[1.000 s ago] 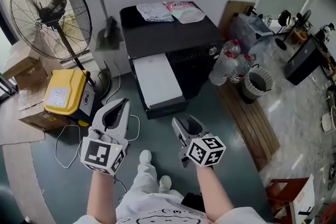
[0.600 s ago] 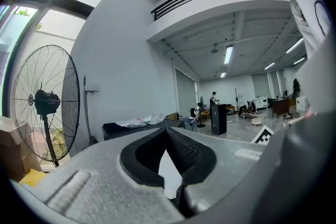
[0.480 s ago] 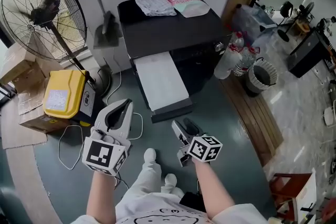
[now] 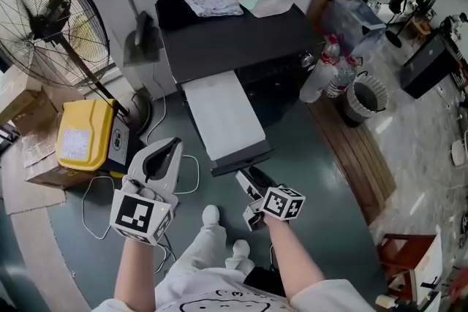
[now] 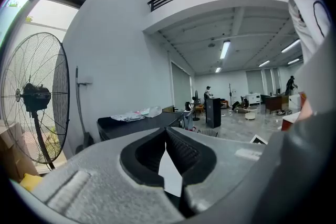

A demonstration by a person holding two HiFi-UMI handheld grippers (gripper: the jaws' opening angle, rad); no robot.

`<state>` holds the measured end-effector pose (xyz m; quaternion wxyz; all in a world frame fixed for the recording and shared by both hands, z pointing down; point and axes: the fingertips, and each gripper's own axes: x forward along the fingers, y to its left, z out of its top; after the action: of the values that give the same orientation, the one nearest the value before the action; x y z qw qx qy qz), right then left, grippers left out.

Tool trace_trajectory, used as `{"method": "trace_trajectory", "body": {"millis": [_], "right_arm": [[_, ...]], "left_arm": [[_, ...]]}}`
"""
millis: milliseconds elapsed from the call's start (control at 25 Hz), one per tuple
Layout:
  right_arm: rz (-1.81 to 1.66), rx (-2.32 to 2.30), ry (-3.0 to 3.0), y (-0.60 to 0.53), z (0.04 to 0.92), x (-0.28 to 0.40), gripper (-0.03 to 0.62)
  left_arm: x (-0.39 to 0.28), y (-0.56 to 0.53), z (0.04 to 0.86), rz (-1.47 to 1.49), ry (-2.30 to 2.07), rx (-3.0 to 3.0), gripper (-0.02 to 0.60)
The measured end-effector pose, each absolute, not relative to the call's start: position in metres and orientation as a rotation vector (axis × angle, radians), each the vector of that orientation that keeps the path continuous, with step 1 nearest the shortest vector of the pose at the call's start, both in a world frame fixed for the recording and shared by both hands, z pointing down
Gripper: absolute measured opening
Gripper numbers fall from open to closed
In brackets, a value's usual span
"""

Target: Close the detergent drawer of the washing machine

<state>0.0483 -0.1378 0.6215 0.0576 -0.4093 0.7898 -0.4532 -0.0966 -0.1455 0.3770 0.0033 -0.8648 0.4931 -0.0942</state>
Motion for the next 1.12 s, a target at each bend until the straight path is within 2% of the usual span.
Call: {"method": "trace_trajectory", "body": {"millis": [600, 680, 720, 1120], "right_arm": [[-1.342, -1.016, 2.37, -0.141, 0.627, 0.048, 0.261], [-1.368, -1.018, 2.366, -0.141, 0.632, 0.047, 0.265], [-1.377, -1.017, 2.366, -0.141, 0.634, 0.046, 0.287], [-1.311, -0.909, 2.223, -0.149, 0.627, 0.048, 0.29]], "left_arm": [[-0.1, -0.162, 0.399, -0.356, 1.504, -2.755, 0.017], [-0.099, -0.162, 0.401, -0.355, 1.499, -2.761, 0.017], [-0.098, -0.162, 0.402, -0.354, 1.495, -2.762, 0.017], [-0.106, -0.159, 0.406, -0.372, 1.483, -2.76, 0.017]]}}
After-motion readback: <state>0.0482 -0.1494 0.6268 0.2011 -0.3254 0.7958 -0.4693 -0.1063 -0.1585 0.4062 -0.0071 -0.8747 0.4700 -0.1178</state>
